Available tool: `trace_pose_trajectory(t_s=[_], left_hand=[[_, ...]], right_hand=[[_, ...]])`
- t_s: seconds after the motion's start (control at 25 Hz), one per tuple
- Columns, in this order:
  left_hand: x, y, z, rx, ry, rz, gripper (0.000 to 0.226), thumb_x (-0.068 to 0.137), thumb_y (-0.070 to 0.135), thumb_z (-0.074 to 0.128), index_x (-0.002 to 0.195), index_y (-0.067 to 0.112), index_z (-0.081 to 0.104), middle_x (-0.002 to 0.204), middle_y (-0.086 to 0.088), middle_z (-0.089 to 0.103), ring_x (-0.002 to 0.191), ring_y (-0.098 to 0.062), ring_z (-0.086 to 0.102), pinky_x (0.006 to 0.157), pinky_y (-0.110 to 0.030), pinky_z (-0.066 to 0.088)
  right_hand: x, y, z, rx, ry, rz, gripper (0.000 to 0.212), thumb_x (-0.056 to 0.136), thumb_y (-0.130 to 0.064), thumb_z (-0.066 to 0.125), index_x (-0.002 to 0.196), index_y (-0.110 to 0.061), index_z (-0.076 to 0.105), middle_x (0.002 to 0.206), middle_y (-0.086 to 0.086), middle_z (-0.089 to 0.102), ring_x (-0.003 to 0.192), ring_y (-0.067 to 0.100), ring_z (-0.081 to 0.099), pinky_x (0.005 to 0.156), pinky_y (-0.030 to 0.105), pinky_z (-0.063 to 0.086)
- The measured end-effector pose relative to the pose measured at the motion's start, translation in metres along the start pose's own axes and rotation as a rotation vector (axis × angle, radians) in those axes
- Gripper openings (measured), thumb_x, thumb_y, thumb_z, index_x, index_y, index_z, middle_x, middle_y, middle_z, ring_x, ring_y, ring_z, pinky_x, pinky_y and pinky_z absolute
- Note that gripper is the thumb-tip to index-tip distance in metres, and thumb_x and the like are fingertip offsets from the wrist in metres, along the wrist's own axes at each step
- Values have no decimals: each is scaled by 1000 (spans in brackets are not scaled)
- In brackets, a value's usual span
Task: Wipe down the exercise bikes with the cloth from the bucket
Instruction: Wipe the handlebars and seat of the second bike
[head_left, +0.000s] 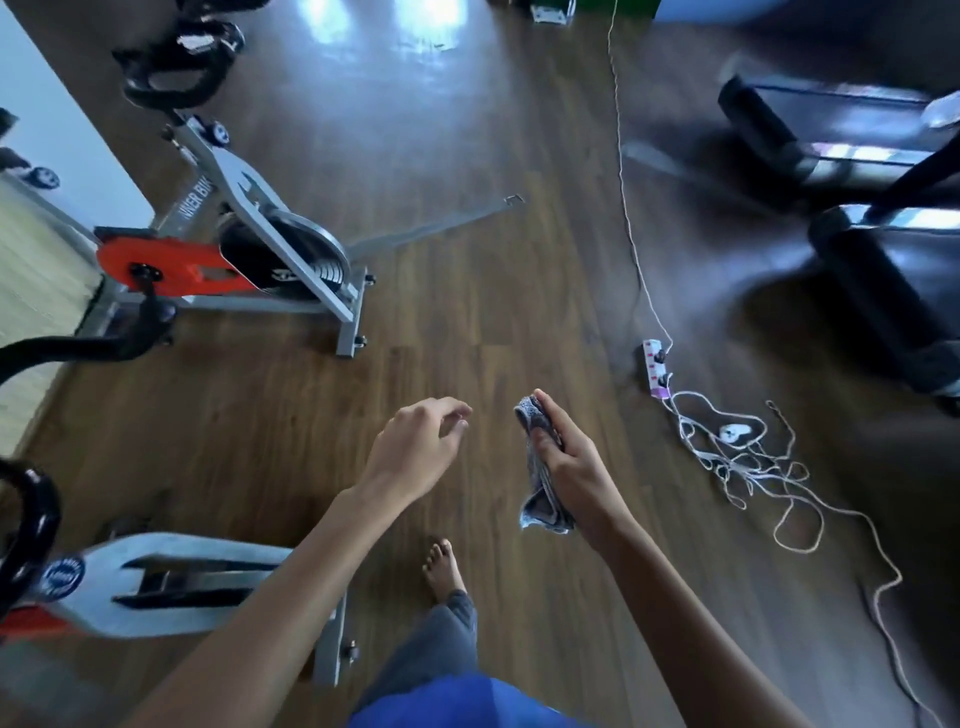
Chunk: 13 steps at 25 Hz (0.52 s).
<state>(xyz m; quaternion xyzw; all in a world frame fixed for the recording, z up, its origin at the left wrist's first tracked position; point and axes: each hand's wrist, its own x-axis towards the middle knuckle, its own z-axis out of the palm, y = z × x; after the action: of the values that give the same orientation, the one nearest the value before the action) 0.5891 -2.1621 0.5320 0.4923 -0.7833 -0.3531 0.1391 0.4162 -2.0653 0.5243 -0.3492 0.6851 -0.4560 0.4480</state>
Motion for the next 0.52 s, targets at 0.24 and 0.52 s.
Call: trace_pose_trajectory(t_s=[0.24, 0.52], left_hand=[[100, -15, -46, -106, 139, -98, 23, 97, 24, 60, 118, 22, 70, 113, 4, 72, 104, -12, 66, 91, -33, 54], [143, -78, -99, -159, 362, -368, 21, 94, 23, 62, 114, 23, 71, 111, 5, 73, 99, -12, 68, 91, -33, 54]], right_hand=[[121, -57, 35, -77, -152, -42, 47, 106, -14, 46, 151, -23, 38, 147, -16, 45, 134, -2, 42, 96, 3, 36], [236, -104, 127, -164, -484, -84, 47, 104, -10, 48, 149, -20, 42, 141, -8, 52, 119, 0, 54, 98, 13, 42]])
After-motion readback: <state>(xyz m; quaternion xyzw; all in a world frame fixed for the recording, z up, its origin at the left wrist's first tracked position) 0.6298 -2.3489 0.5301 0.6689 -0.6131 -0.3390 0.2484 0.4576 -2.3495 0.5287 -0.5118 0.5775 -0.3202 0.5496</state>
